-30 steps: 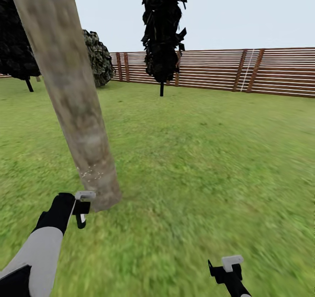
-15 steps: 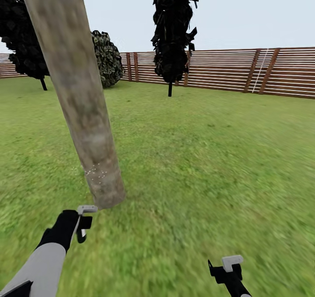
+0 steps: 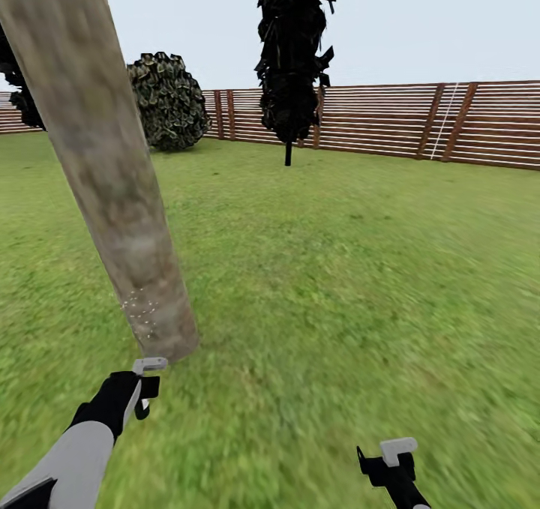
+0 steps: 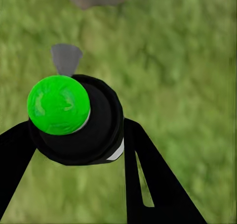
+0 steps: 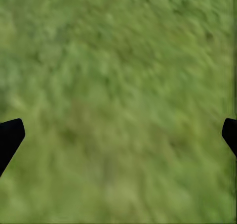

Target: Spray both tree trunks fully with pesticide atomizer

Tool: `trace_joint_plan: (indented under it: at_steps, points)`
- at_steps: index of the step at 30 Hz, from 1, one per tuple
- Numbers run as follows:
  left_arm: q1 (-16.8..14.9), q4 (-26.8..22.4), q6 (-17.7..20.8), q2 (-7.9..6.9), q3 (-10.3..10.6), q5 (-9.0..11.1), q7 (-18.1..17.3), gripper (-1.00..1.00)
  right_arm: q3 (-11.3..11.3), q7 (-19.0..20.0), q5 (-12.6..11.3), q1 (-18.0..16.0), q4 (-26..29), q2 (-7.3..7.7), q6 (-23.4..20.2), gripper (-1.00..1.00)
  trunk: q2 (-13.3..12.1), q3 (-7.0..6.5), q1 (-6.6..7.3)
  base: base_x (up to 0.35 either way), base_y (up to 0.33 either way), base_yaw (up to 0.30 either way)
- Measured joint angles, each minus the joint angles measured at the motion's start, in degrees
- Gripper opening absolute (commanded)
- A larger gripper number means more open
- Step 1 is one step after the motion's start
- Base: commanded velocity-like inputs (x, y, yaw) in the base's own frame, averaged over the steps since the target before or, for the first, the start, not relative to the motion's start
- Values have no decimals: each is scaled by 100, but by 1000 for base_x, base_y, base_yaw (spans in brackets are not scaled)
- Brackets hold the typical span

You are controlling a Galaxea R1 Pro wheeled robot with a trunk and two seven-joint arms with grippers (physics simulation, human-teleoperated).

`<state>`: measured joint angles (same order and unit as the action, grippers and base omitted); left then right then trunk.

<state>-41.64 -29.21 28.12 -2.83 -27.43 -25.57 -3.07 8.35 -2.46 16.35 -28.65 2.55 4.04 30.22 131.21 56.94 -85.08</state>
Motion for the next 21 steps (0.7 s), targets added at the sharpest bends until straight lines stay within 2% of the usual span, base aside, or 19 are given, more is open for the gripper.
trace_joint_plan:
  at_steps: [3, 6, 8, 12, 15, 21]
  points:
    - [2, 2, 7, -27, -27, -8, 182, -100, 6, -5, -4, -4, 10, 3, 0, 100, 0, 0, 0, 228, -205, 153]
    - [2, 3, 9, -33, -242, 18, 253, -100, 9, -8, -8, -4, 16, 7, 1, 100, 0, 0, 0, 231, -201, 260]
    - [1, 3, 21, -32, -300, 32, 259, -100, 12, -9, -10, -3, 17, 38, 1, 100, 0, 0, 0, 236, -188, 274]
    - [1, 7, 26, 4, -315, 48, 236, -100, 9, -9, -9, -4, 17, 51, 1, 100, 0, 0, 0, 216, -156, 276]
    - [1, 191, 17, 58, -306, 44, 250, -100, 9, -16, -8, -2, 17, 53, 1, 100, 0, 0, 0, -127, -132, 277]
    - [0, 258, 12, 100, -286, 40, 187, -100, 10, -13, -9, -3, 16, 53, 1, 100, 0, 0, 0, -76, -56, 276]
